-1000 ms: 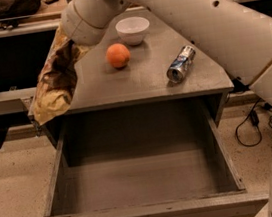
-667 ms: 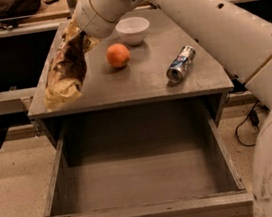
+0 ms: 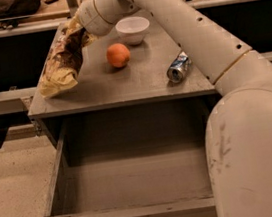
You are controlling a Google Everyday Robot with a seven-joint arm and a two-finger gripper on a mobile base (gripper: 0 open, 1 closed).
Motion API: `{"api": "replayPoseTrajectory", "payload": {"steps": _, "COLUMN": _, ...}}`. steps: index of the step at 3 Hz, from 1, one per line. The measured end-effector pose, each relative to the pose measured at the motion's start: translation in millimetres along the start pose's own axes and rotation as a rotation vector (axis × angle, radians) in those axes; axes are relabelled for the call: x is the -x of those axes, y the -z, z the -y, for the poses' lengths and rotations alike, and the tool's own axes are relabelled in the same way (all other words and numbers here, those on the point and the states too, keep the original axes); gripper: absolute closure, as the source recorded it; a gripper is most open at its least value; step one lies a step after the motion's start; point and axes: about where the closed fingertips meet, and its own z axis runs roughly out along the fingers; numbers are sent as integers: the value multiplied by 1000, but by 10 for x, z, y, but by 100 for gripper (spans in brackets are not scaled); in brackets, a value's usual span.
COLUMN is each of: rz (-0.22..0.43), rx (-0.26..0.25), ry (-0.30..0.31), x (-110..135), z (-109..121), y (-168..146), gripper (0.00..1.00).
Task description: Pick brown chip bag from top drawer and place on counter
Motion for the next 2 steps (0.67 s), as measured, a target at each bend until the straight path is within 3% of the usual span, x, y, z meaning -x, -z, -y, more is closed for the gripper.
{"api": "replayPoseTrajectory", "payload": {"steps": 1, "rz": -9, "rx": 0, "ry": -49, "x": -228, "z": -94, "y": -131, "gripper": 100}}
{"api": "replayPoseTrajectory", "payload": {"steps": 2, "rz": -16, "rx": 39, "ry": -64, "x": -308, "z": -145, "y": -255, "gripper": 82}}
